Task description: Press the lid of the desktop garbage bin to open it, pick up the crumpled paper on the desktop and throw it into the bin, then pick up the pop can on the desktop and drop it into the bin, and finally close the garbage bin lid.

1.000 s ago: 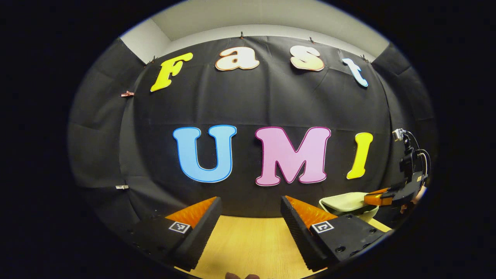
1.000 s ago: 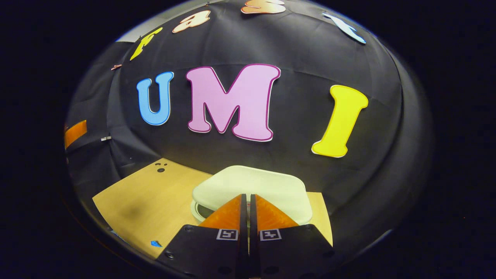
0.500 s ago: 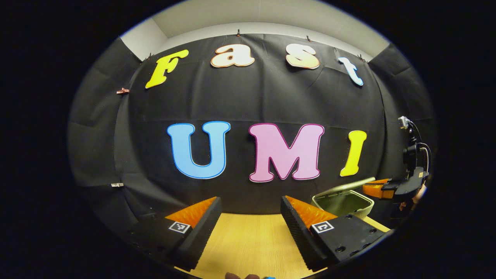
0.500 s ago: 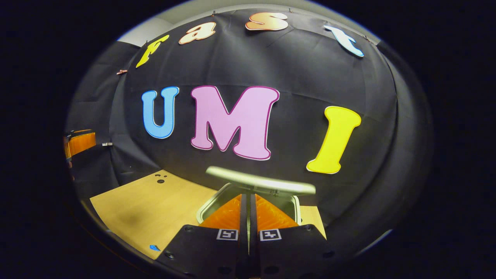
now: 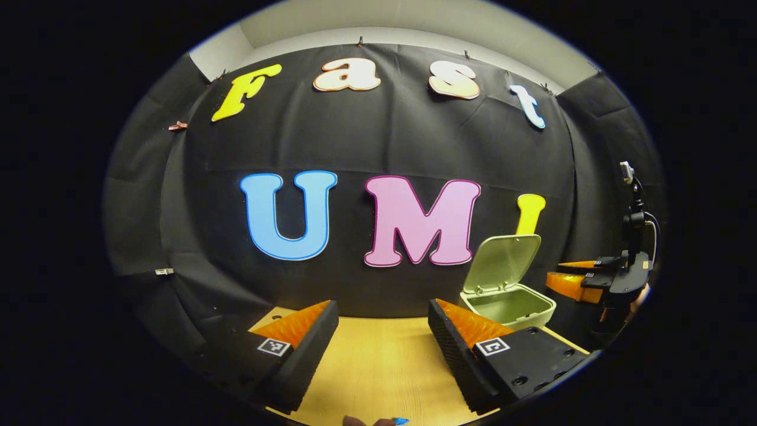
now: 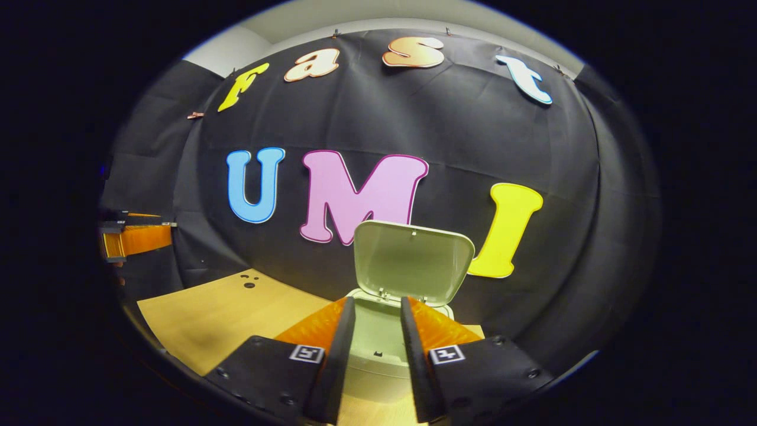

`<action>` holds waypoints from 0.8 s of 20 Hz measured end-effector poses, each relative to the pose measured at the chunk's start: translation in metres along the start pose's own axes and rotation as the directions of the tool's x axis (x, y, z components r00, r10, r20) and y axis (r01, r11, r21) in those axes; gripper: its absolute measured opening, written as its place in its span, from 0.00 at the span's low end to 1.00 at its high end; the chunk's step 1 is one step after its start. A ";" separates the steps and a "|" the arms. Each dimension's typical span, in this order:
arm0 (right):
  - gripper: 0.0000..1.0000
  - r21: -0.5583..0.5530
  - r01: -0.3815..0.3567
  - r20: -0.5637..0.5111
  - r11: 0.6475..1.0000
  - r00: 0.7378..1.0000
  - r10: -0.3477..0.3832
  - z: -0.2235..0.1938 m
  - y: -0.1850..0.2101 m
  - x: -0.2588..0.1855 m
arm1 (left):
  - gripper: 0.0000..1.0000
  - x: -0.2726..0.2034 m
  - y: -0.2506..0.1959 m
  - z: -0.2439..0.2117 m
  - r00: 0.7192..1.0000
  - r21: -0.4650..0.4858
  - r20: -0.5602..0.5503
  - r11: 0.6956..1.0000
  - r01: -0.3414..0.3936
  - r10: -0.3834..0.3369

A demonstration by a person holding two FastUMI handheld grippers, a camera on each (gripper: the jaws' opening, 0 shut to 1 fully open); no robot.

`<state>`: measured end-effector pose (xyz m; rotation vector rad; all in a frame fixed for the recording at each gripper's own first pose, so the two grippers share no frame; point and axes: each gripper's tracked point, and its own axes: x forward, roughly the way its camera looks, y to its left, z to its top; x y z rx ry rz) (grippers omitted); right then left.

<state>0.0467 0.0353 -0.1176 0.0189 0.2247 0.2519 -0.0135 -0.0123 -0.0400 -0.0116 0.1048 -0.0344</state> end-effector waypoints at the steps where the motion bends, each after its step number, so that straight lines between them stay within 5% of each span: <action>1: 0.57 -0.003 -0.005 -0.008 1.000 1.000 0.005 -0.004 0.003 -0.001 | 0.98 0.000 -0.001 -0.005 1.000 0.006 -0.007 1.000 0.006 -0.005; 2: 0.72 -0.005 -0.008 -0.017 1.000 1.000 0.008 -0.008 0.006 -0.006 | 0.97 -0.001 -0.003 -0.009 1.000 0.014 -0.014 1.000 0.013 -0.013; 4: 0.80 0.000 -0.012 -0.025 1.000 1.000 0.012 -0.013 0.012 -0.014 | 0.98 -0.002 -0.008 -0.019 0.999 0.023 -0.028 0.999 0.038 -0.037; 16: 0.85 0.077 0.032 -0.094 0.997 0.995 -0.024 -0.051 0.021 -0.055 | 0.98 -0.015 -0.019 -0.128 0.971 -0.010 -0.199 0.991 0.130 -0.130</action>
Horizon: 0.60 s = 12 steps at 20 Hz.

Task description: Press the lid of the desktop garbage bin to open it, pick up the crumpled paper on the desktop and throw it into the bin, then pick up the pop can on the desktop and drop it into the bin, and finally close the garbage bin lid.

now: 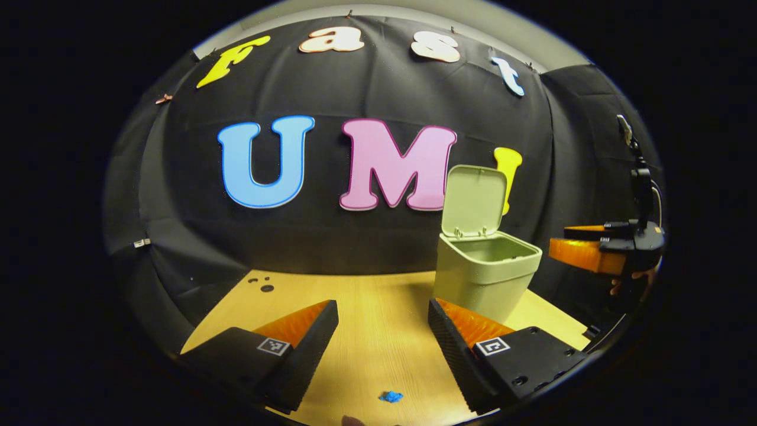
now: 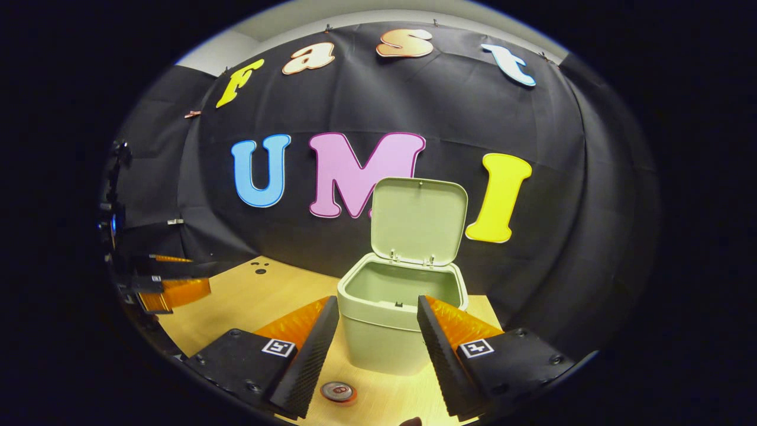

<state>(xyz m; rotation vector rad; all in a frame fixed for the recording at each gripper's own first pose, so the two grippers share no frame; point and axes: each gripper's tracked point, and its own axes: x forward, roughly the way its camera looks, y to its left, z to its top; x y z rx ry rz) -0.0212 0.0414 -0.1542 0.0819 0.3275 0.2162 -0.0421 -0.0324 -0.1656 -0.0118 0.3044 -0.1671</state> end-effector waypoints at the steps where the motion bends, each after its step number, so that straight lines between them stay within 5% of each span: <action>1: 0.85 0.000 0.005 -0.008 1.000 1.000 -0.005 -0.002 -0.001 -0.001 | 0.98 0.002 -0.001 -0.011 1.000 0.004 -0.016 1.000 0.008 -0.008; 6: 0.87 -0.013 0.029 -0.040 0.999 0.999 -0.030 -0.015 -0.008 -0.013 | 0.98 0.013 -0.008 -0.080 0.988 0.027 -0.145 0.998 0.057 -0.053; 12: 0.87 -0.016 0.063 -0.075 0.998 0.995 -0.064 -0.025 -0.016 -0.030 | 0.93 0.023 -0.019 -0.172 0.937 0.022 -0.331 0.992 0.123 -0.109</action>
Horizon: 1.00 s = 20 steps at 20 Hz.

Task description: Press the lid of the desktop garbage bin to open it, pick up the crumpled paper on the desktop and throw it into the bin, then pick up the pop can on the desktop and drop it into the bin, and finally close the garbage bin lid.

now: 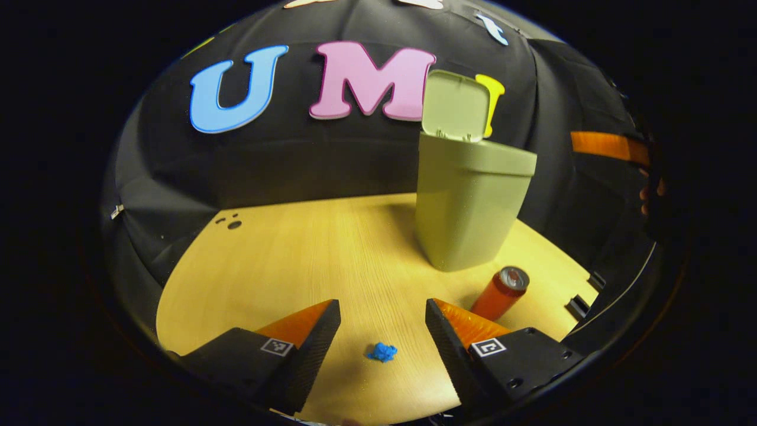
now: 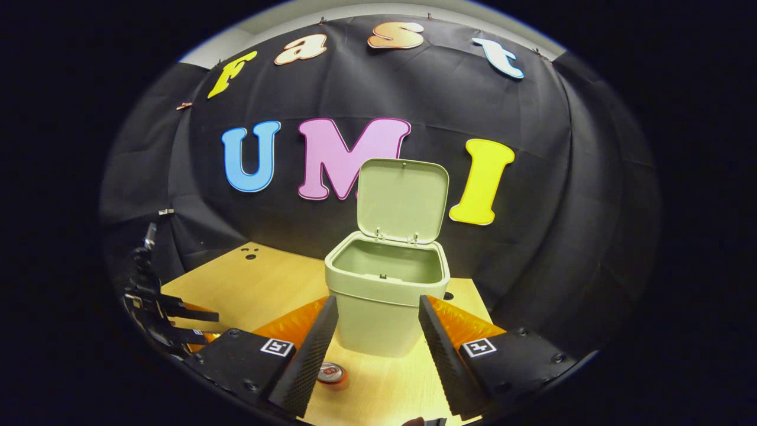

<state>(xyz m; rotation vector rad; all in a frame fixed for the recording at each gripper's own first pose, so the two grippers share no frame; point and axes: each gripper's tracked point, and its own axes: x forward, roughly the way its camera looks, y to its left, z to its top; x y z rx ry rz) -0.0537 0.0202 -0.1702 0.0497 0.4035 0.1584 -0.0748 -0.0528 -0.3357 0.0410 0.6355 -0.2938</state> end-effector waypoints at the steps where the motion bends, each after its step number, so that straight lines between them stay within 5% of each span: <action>1: 0.87 -0.004 0.005 -0.005 1.000 1.000 -0.005 -0.001 -0.001 -0.003 | 0.92 0.007 0.001 -0.013 1.000 0.004 -0.030 1.000 0.004 -0.004; 7: 0.87 0.003 0.040 -0.035 0.999 0.999 -0.040 -0.009 -0.007 -0.023 | 0.83 0.031 0.002 -0.066 0.988 -0.002 -0.152 1.000 -0.007 0.006; 15: 0.89 0.013 0.062 -0.086 0.998 0.994 -0.061 -0.029 -0.003 -0.047 | 0.63 0.055 0.000 -0.095 0.970 0.006 -0.240 1.000 -0.028 0.029; 20: 0.89 0.016 0.089 -0.123 0.996 0.989 -0.086 -0.042 -0.010 -0.057 | 0.59 0.064 -0.004 -0.103 0.962 -0.003 -0.271 1.000 -0.014 0.012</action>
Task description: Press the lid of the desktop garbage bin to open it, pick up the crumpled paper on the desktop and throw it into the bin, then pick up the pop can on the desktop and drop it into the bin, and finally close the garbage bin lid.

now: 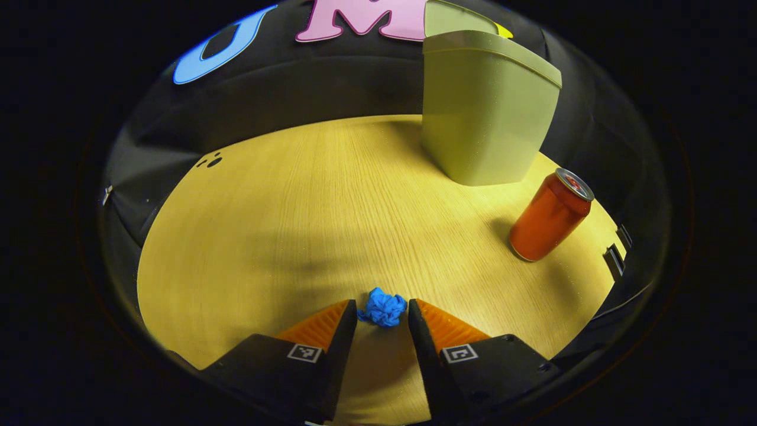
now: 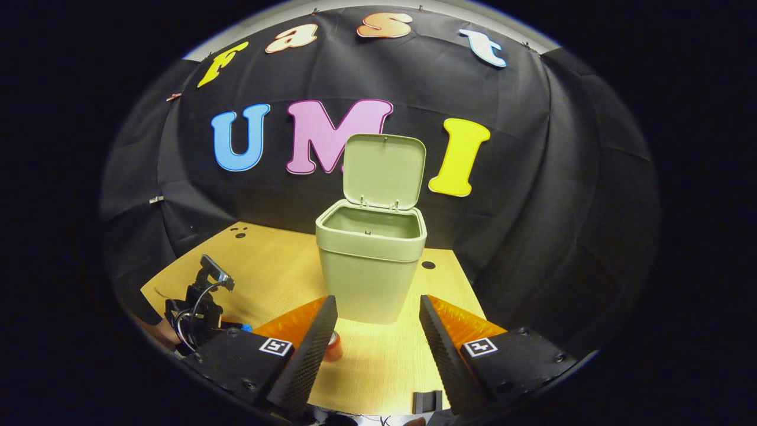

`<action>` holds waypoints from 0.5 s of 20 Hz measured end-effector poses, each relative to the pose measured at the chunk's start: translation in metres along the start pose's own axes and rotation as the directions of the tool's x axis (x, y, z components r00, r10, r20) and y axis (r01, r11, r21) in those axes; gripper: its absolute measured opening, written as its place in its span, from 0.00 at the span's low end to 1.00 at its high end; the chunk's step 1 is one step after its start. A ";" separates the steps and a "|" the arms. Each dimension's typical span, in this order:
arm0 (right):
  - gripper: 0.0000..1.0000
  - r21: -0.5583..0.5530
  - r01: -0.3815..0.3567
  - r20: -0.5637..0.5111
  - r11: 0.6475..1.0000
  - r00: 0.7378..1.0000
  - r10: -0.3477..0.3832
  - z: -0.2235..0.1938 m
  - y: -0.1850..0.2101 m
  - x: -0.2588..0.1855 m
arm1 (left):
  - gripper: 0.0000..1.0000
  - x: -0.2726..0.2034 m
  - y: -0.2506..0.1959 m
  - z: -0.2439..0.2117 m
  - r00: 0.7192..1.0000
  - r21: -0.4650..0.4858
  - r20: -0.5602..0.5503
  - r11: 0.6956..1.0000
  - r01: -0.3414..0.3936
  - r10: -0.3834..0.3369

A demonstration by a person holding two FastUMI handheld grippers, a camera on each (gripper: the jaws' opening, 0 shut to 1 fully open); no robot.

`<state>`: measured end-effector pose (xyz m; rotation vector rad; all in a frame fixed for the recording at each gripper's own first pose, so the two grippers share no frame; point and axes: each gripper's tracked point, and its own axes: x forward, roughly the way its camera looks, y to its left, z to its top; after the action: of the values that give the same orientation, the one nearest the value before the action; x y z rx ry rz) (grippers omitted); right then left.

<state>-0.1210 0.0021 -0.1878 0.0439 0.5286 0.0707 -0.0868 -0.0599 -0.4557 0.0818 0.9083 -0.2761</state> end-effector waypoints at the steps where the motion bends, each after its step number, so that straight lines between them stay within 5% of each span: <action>1: 0.89 0.004 0.001 -0.002 1.000 1.000 -0.001 -0.001 0.000 -0.001 | 0.57 0.002 -0.001 0.000 1.000 0.003 -0.007 1.000 -0.001 0.001; 5: 0.89 0.004 -0.001 -0.004 1.000 1.000 0.001 -0.002 0.001 0.001 | 0.41 0.001 0.000 0.001 1.000 -0.003 -0.016 1.000 0.001 -0.001; 10: 0.89 0.008 -0.021 -0.006 1.000 1.000 0.021 -0.003 0.009 0.009 | 0.37 -0.008 0.003 0.016 1.000 0.017 0.020 1.000 0.010 -0.010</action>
<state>-0.1155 0.0120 -0.1941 0.0571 0.5342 0.0889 -0.0784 -0.0582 -0.4402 0.0896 0.8864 -0.2934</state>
